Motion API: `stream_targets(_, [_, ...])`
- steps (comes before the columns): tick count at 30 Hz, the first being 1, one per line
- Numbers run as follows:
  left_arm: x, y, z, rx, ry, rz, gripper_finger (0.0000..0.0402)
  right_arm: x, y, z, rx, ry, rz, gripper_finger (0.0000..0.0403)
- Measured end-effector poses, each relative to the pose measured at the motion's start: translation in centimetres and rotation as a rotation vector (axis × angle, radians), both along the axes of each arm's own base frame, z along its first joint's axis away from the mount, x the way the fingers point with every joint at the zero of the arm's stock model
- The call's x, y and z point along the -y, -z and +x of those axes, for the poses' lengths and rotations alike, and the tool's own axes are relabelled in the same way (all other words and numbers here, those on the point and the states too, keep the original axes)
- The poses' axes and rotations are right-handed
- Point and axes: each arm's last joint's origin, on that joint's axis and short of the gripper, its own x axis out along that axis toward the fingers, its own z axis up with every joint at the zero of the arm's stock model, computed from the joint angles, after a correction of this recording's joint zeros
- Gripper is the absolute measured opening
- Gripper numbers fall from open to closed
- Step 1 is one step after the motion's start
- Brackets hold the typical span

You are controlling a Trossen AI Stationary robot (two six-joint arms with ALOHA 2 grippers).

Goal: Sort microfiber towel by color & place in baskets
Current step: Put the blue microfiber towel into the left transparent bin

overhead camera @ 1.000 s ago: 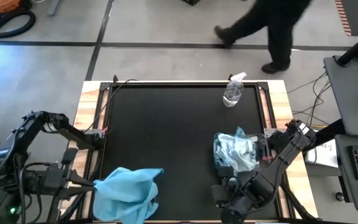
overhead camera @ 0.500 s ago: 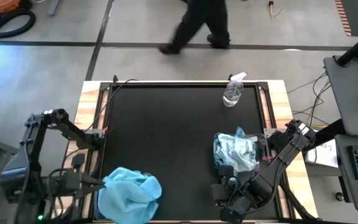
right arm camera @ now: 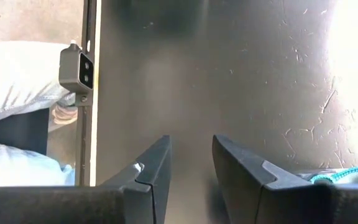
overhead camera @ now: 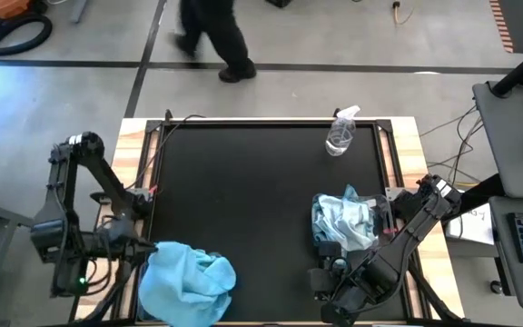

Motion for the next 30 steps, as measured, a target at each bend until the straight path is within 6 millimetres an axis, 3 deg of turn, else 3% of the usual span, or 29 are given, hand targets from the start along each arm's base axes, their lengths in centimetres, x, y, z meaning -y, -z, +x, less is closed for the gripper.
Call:
stream_targets(7, [1.5, 3.0, 0.0, -0.095, 0.158, -0.147, 0.0, 0.0, 0.0, 0.0, 0.003, 0.003, 0.003, 0.0105])
stream_targets(12, [2.6, 3.7, 0.0, -0.134, 0.322, -0.144, 0.0, 0.0, 0.0, 0.1, 0.016, 0.01, -0.008, 0.0098])
stream_targets(18, [2.5, 4.0, -0.1, -0.15, 0.335, -0.111, 0.0, 0.1, 0.0, 0.1, 0.017, 0.011, -0.007, 0.009])
stream_targets(21, [2.5, 3.3, -0.1, -0.144, 0.338, -0.134, 0.0, 0.1, 0.0, 0.1, 0.017, 0.011, -0.007, 0.0086])
stream_targets(25, [2.8, 0.6, 0.0, -0.101, 0.379, -0.183, 0.0, 0.1, 0.0, 0.1, 0.017, 0.01, -0.007, 0.0084])
stream_targets(30, [3.3, -1.4, 0.3, -0.002, 0.425, -0.101, 0.0, 0.1, 0.0, 0.1, 0.017, 0.01, -0.007, 0.0088])
